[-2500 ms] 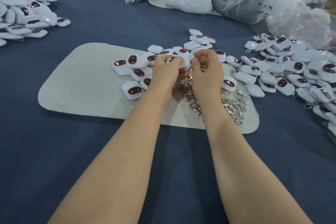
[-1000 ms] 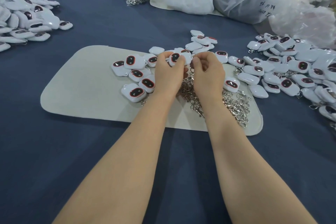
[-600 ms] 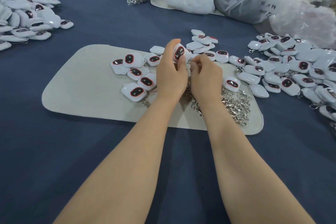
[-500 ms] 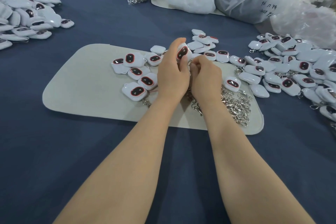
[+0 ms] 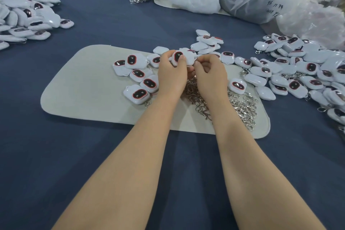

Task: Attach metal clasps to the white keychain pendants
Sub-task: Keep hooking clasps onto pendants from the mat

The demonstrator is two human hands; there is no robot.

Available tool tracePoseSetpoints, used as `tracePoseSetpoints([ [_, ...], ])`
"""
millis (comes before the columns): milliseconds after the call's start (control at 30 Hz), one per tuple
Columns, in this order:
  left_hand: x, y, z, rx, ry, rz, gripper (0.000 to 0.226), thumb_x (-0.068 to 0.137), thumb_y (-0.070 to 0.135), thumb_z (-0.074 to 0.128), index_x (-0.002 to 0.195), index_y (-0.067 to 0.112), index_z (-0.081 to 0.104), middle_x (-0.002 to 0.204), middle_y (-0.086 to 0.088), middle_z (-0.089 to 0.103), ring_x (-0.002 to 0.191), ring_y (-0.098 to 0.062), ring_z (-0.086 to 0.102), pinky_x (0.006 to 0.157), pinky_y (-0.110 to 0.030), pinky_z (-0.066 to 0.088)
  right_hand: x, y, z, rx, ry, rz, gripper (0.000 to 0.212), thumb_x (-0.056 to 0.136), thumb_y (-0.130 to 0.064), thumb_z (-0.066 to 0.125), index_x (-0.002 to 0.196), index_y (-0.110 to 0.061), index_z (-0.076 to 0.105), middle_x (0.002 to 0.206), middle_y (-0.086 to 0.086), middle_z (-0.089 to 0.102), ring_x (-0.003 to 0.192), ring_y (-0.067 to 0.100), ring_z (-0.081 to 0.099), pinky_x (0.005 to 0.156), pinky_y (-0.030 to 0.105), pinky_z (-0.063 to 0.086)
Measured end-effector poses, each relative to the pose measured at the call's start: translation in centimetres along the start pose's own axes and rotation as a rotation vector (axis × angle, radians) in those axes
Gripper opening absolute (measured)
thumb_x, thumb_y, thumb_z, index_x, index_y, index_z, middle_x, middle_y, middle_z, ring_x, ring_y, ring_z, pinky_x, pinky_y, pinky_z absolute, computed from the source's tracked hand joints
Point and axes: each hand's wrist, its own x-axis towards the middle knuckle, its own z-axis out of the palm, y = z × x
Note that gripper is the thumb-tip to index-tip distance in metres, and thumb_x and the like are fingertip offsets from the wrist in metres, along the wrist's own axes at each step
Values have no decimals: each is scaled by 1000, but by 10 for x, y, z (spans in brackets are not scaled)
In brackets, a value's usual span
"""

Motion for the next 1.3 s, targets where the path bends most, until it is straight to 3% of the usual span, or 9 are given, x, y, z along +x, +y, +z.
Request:
tracePoseSetpoints([
  [133,0,0,1,-35,4,-38,8,96,12,48,100,18,48,85,0,62,52,-4,64,62,-24,58,1,0,0,44,37,-3,12,90,-10,55,87,-21,54,81,-14,57,86,10,59,81,21,47],
  [333,0,-1,2,25,-17,-14,14,95,14,51,108,13,50,81,3,61,54,-4,65,66,-28,59,1,-2,0,105,131,-13,8,91,-9,55,90,-17,55,83,-10,60,86,14,61,83,29,49],
  [433,-1,-1,1,59,-25,-10,13,95,15,52,107,16,49,83,5,60,54,0,64,70,-27,58,0,-2,1,112,167,-11,9,90,-9,55,93,-18,54,86,-1,65,83,17,62,79,27,47],
  [533,-2,-1,0,117,-28,28,14,94,14,52,106,20,49,86,9,59,54,4,63,67,-18,55,0,-1,0,90,192,-35,10,89,-8,56,91,-17,55,78,-14,59,75,6,57,72,14,44],
  [600,-3,1,0,143,-33,51,19,95,12,51,112,19,50,91,9,59,65,-1,67,67,-16,54,0,-1,0,50,193,-54,11,89,-7,56,88,-18,56,75,-18,55,69,-1,53,68,7,41],
  [700,-4,1,-1,185,-46,79,28,94,12,50,121,20,50,115,-5,61,97,-25,66,91,-41,52,0,0,-1,6,187,-66,10,89,-6,57,88,-16,58,73,-19,54,67,-4,51,67,5,40],
  [767,-6,1,-2,177,-45,95,30,94,11,50,122,21,51,120,-7,59,99,-28,64,93,-45,51,0,0,0,-14,190,-73,8,88,-6,58,88,-13,61,71,-20,53,66,-7,51,66,3,39],
  [1000,-8,1,-3,206,-56,166,34,96,10,46,128,21,50,128,-3,54,113,-33,57,100,-46,46,-2,-1,-1,-59,159,-81,10,88,-6,58,85,-15,60,70,-18,54,65,-5,51,64,3,38],
  [1300,-9,1,-3,310,-55,302,37,98,9,44,134,19,48,136,3,52,122,-20,52,104,-34,41,-2,-1,0,-125,106,-51,10,88,-6,56,88,-13,63,81,-5,62,78,10,57,72,14,41],
])
